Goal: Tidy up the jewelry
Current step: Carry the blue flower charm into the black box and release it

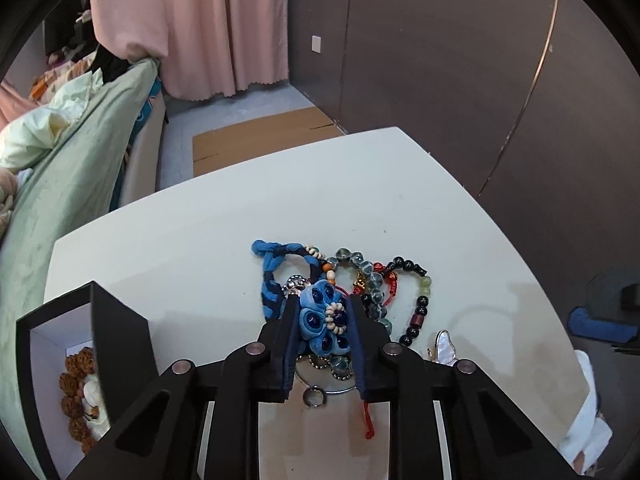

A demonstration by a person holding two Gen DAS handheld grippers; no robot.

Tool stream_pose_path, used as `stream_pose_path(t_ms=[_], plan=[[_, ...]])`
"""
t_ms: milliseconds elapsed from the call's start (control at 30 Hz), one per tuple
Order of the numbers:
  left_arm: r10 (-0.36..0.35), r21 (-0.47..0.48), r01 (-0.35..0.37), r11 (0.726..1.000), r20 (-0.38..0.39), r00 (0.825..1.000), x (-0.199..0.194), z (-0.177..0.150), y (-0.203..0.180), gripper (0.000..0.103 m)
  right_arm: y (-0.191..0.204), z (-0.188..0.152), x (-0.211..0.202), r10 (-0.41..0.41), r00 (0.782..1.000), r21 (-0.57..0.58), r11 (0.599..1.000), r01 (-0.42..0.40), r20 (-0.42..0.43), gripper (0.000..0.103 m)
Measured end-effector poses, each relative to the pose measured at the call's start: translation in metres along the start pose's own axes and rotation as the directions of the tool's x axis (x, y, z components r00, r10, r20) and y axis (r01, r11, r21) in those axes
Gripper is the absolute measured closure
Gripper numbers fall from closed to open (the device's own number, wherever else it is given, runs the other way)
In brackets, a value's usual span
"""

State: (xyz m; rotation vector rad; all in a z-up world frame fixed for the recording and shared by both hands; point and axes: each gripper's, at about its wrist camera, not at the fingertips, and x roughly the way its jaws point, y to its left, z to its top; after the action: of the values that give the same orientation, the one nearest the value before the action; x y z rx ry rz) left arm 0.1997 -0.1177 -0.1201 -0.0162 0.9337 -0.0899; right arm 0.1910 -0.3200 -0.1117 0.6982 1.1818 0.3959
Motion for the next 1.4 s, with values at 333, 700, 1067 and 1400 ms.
stream_pose_path(t_ms=[333, 700, 1067, 1400], plan=[[-0.039, -0.068, 0.043, 0.997, 0.059, 0.997, -0.035, 0.004, 0.023, 0.08, 0.025, -0.007, 0.022, -0.127, 0.991, -0.171, 0.978, 0.12, -0.034, 0.05], [-0.065, -0.139, 0.081, 0.987, 0.119, 0.991, -0.073, 0.0, 0.051, 0.08, 0.039, -0.016, 0.049, -0.227, 0.971, -0.306, 0.932, 0.194, -0.076, 0.05], [-0.066, -0.178, 0.095, 0.979, 0.161, 0.985, -0.101, -0.004, 0.076, 0.08, 0.068, -0.04, 0.073, -0.438, 0.898, -0.622, 0.693, 0.364, 0.038, 0.046], [-0.05, -0.222, 0.09, 0.971, 0.18, 0.982, -0.116, -0.008, 0.105, 0.08, 0.067, -0.041, 0.086, -0.501, 0.861, -0.674, 0.607, 0.422, 0.088, 0.035]])
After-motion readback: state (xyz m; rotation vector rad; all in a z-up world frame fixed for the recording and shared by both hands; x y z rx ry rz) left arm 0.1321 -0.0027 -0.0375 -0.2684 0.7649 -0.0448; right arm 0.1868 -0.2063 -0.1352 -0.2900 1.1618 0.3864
